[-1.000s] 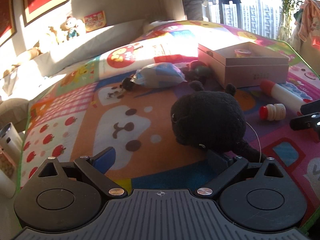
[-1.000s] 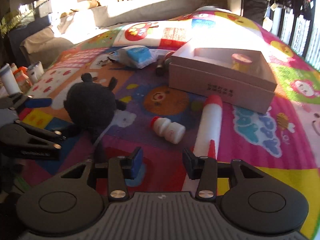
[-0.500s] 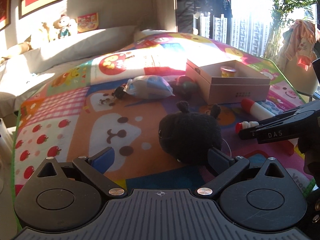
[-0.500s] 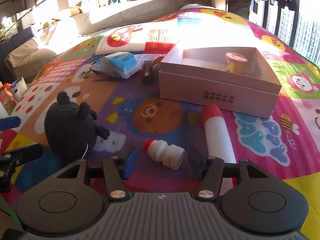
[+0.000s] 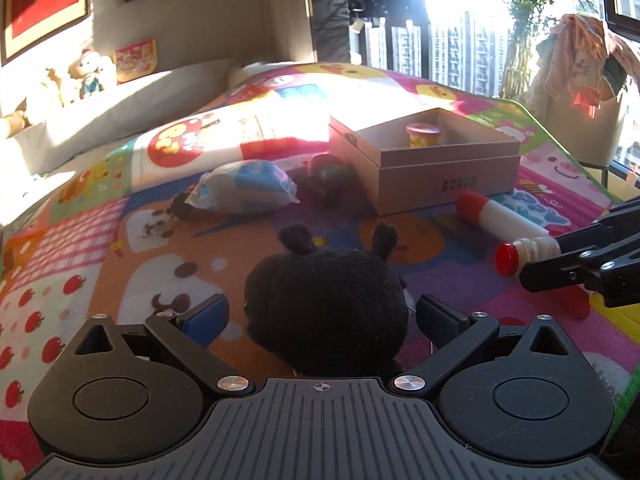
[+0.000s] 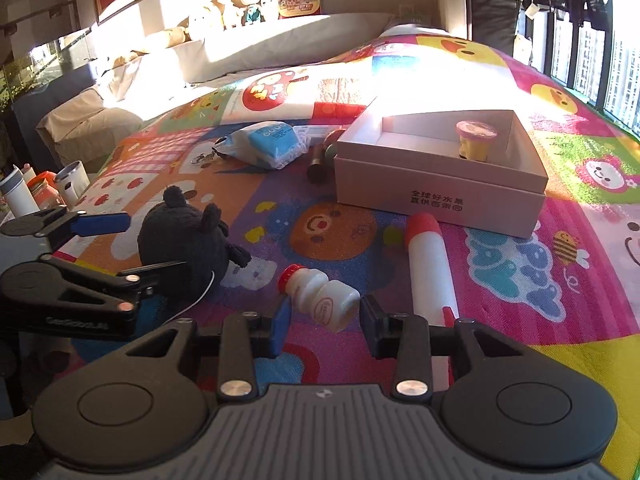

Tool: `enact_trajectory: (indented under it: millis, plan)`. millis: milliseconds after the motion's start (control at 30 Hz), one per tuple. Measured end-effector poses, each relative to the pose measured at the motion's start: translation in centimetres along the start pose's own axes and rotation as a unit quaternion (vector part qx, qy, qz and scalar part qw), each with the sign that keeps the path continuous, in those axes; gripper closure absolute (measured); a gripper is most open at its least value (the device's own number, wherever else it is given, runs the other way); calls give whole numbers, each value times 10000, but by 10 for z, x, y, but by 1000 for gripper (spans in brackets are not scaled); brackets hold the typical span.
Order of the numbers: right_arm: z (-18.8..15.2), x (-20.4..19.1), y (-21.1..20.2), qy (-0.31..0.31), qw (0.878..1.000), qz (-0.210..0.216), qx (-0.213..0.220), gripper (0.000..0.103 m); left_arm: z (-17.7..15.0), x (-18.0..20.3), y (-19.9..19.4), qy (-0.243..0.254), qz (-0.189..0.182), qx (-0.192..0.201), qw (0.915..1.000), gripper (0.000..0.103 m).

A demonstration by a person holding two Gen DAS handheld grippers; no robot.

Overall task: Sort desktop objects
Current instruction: 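Lift the plush into the pink box with the left tool while the right tool carries the bottle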

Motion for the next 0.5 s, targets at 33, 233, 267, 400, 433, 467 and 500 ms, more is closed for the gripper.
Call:
enact_trajectory:
  millis: [33, 233, 267, 400, 433, 467, 500]
  plan:
    - [-2, 2, -3, 14, 10000, 0, -3, 66, 0, 3, 3, 12, 29, 12, 10000, 1]
    - [-15, 13, -15, 116, 9999, -69, 18, 66, -1, 11, 10, -33, 151, 38, 9999, 3]
    - [-16, 15, -16, 133, 9999, -69, 20, 66, -1, 12, 8, -3, 206, 60, 9998, 13]
    - [-21, 22, -21, 177, 9997, -134, 63, 66, -1, 12, -1, 4, 103, 67, 9999, 15]
    - [-22, 23, -23, 185, 9997, -132, 79, 66, -1, 13, -4, 24, 64, 80, 9999, 15]
    - [-23, 24, -25, 182, 9997, -122, 101, 66, -1, 16, -8, 71, 41, 106, 9999, 15]
    - [-23, 25, -27, 159, 9997, -115, 133, 66, -1, 18, -13, 129, 18, 143, 9998, 15]
Point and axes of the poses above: each gripper's, at about its wrist camera, not at the fingertips, and y roughly the way its jaws point, x to its right, z to its top, the point moved 3 cm from there along y, roughly the way its jaws point, and after that the axes turned 13 degrees about -x, right-handed, at the moved point
